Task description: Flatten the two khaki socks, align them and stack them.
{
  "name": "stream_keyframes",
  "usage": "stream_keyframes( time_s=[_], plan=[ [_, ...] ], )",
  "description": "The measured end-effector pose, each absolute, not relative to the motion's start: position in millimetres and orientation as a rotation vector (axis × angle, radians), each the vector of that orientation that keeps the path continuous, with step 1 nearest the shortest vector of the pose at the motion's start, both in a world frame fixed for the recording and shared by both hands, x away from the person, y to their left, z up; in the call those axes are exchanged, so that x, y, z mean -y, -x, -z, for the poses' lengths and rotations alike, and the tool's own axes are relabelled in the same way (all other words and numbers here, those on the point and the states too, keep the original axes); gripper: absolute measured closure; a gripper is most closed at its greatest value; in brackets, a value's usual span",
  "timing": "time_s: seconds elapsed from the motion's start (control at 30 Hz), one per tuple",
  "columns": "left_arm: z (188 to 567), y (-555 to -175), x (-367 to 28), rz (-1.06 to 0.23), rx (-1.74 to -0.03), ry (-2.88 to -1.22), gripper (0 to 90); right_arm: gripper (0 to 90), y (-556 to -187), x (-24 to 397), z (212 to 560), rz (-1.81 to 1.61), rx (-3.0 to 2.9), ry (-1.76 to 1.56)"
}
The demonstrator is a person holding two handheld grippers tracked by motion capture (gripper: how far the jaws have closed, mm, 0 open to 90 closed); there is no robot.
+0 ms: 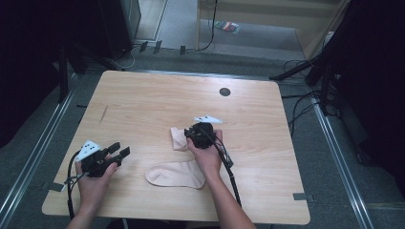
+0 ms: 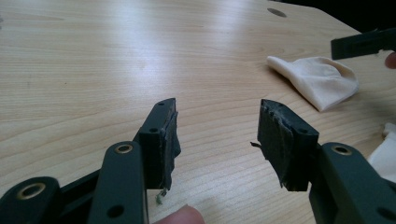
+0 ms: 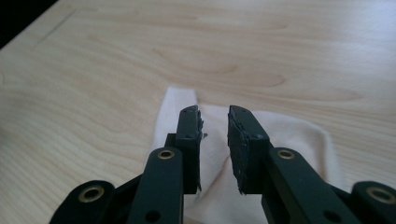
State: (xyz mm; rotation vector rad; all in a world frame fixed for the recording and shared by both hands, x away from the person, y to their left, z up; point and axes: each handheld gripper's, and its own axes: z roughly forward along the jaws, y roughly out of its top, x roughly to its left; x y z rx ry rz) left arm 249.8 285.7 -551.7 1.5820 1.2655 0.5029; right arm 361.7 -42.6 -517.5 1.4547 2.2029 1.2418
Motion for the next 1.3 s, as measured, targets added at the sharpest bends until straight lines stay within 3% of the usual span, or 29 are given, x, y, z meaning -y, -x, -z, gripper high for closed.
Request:
stream_keyframes(
  time_s=[0.1, 0.23, 0.37, 0.43, 0.53, 0.6, 0.9, 1.13, 1.3],
  plan=[
    [552, -250, -286, -0.500, -1.265, -1.586, 48.4, 72.2, -363, 36, 522, -1.211, -2.253, -1.450],
    [552, -250, -286, -0.496, -1.266, -1.589, 48.4, 57.1, -369, 29, 528, -1.189, -2.230, -1.415],
    [552, -250, -286, -0.495, -1.268, -1.593, 48.4, 53.6, -373, 24, 530, -1.153, -2.247, -1.374],
    [552, -251, -286, -0.494, -1.270, -1.590, 48.3, 56.2, -374, 16, 534, -1.078, -2.299, -1.337],
    [552, -251, -286, -0.493, -1.270, -1.590, 48.3, 77.8, -371, 12, 538, -1.002, -2.300, -1.311],
    [552, -251, -286, -0.486, -1.270, -1.591, 48.0, 83.8, -370, 11, 536, -1.021, -2.298, -1.314],
    [550, -256, -283, -0.467, -1.265, -1.578, 46.3, 85.3, -365, 0, 504, -1.127, -2.287, -1.264],
    [549, -253, -285, -0.485, -1.237, -1.545, 52.3, 85.4, -354, -26, 458, -1.362, -2.293, -1.154],
    [547, -251, -287, -0.490, -1.228, -1.527, 54.0, 85.3, -345, -15, 429, -1.547, -2.241, -1.140]
  ],
)
